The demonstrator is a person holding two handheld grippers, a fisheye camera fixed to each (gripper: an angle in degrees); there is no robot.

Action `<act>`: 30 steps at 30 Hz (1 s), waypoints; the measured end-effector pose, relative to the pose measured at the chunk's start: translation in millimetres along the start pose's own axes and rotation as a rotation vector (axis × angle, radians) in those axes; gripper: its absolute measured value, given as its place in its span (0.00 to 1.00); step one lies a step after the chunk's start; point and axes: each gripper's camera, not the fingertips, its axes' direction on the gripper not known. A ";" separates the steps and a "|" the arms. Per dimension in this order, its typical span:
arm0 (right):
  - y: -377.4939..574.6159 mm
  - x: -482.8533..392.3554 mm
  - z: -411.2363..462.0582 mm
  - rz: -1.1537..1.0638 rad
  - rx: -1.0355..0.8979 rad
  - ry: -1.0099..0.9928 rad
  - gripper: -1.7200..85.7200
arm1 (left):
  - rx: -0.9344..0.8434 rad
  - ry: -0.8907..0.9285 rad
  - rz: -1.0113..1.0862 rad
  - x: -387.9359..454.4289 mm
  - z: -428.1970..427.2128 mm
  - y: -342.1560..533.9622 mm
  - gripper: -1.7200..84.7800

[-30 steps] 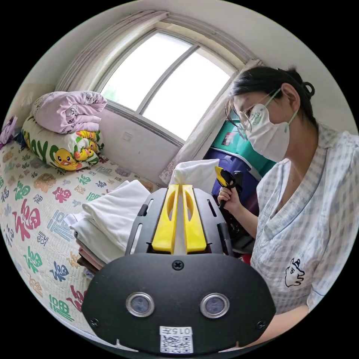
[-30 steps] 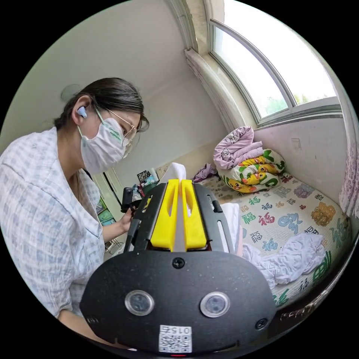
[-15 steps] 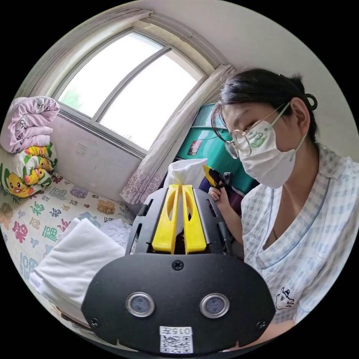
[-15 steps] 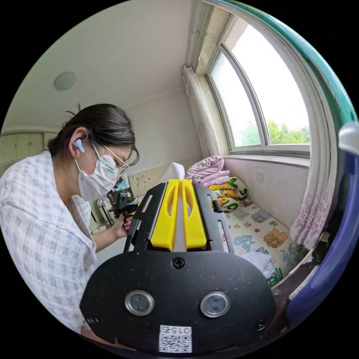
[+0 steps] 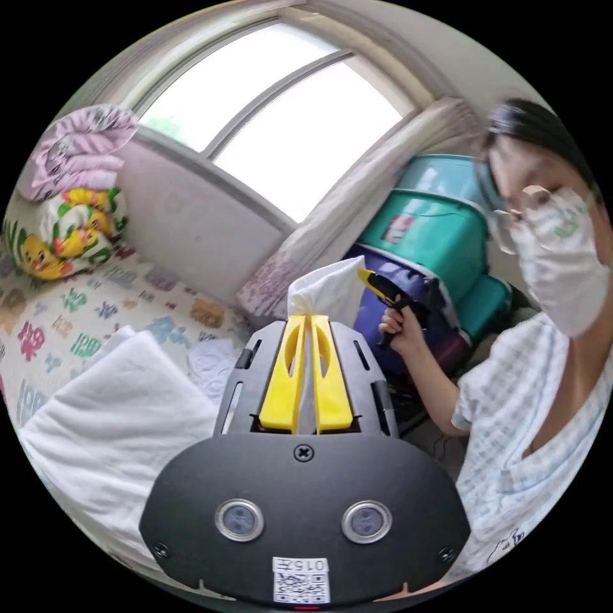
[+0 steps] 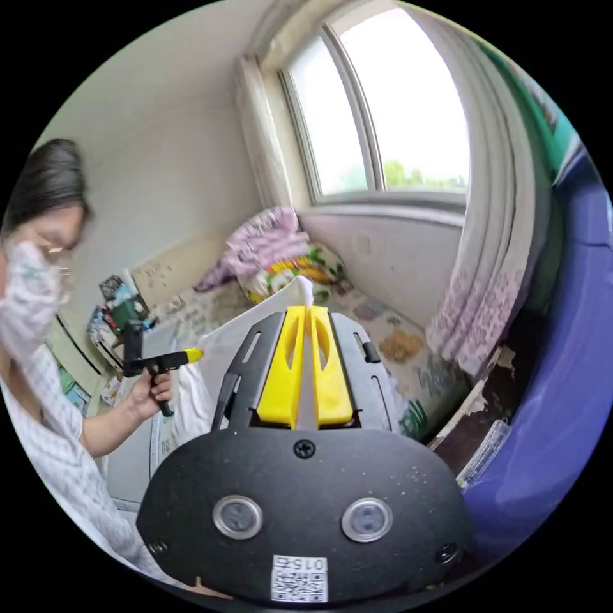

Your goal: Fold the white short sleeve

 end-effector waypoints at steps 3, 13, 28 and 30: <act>-11.4 7.0 131.5 0.000 -0.173 0.204 0.03 | -0.097 -0.320 -0.090 -33.6 31.0 -4.5 0.07; 42.8 -56.1 195.2 -0.073 -0.234 -0.124 0.08 | -0.053 -0.380 -0.222 -22.2 -46.5 52.0 0.05; 51.9 -226.6 294.4 -0.152 -0.309 -0.580 0.13 | 0.185 -0.508 -0.431 -84.0 -127.5 99.9 0.14; 36.4 -245.9 312.4 -0.175 -0.326 -0.568 0.15 | 0.112 -0.464 -0.492 -99.0 -113.3 99.3 0.10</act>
